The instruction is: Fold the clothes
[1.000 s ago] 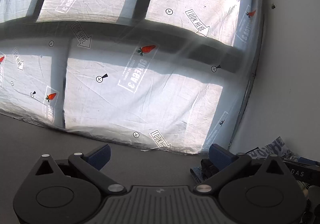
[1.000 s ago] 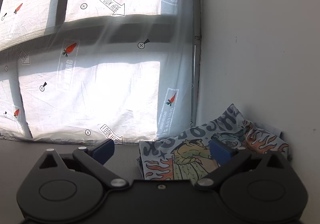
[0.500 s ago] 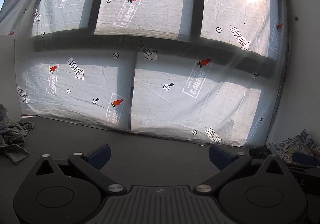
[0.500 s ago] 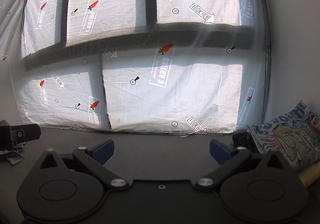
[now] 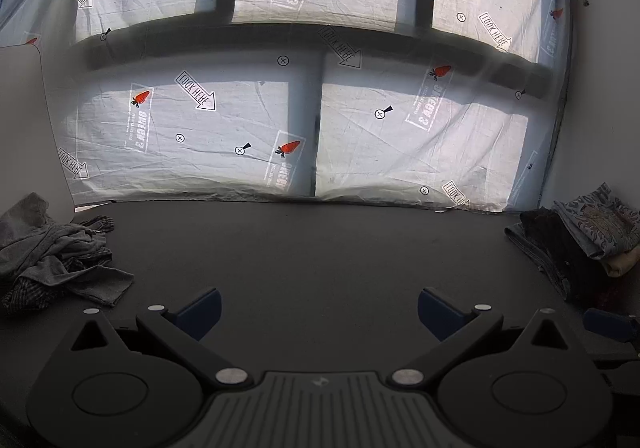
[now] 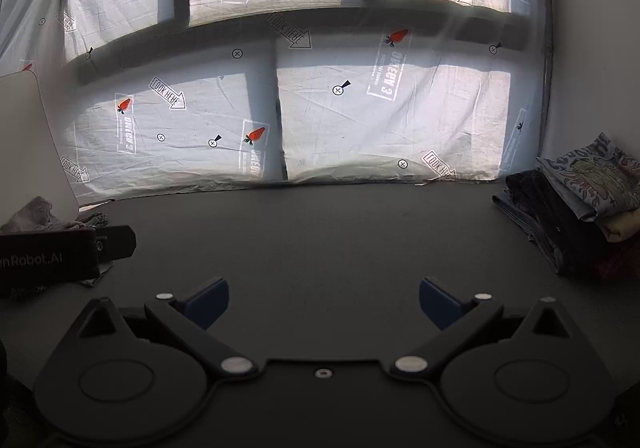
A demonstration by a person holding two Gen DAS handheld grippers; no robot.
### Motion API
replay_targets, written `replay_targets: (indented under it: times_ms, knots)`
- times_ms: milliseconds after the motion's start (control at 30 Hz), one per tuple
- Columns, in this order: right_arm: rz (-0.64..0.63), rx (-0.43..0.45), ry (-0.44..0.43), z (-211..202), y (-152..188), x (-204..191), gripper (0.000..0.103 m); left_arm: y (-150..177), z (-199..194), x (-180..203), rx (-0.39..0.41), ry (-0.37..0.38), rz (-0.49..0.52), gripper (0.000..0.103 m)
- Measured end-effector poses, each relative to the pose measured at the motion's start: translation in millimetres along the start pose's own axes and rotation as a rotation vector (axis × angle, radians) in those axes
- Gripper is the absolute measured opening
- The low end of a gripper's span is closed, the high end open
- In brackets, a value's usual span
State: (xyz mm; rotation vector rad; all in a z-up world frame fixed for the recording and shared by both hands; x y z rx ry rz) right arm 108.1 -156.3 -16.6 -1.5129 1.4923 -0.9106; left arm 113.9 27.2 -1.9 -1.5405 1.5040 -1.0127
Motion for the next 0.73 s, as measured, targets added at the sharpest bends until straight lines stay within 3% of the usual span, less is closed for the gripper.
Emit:
replay_targets:
  times_ms: [300, 733]
  knots:
    - [-0.005, -0.091, 0.036, -47.8, 33.3, -42.6, 0.103, 31.5, -37.0, -38.8, -0.090, 0.019, 0.013, 0.103]
    - [-0.015, -0.074, 0.047, -73.7, 48.2, -53.1, 0.103, 50.0, -62.7, -54.3, -0.096, 0.034, -0.004, 0.103]
Point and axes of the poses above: each gripper's, at about its wrist camera, not at the fingertips, and z roughly the way its jaws point, x to its right, y to its underside, the point moved 3 cm from there along z, roughly the way its jaws point, and after that the axes turned 5 degrees about x, right-handed, at the moved point
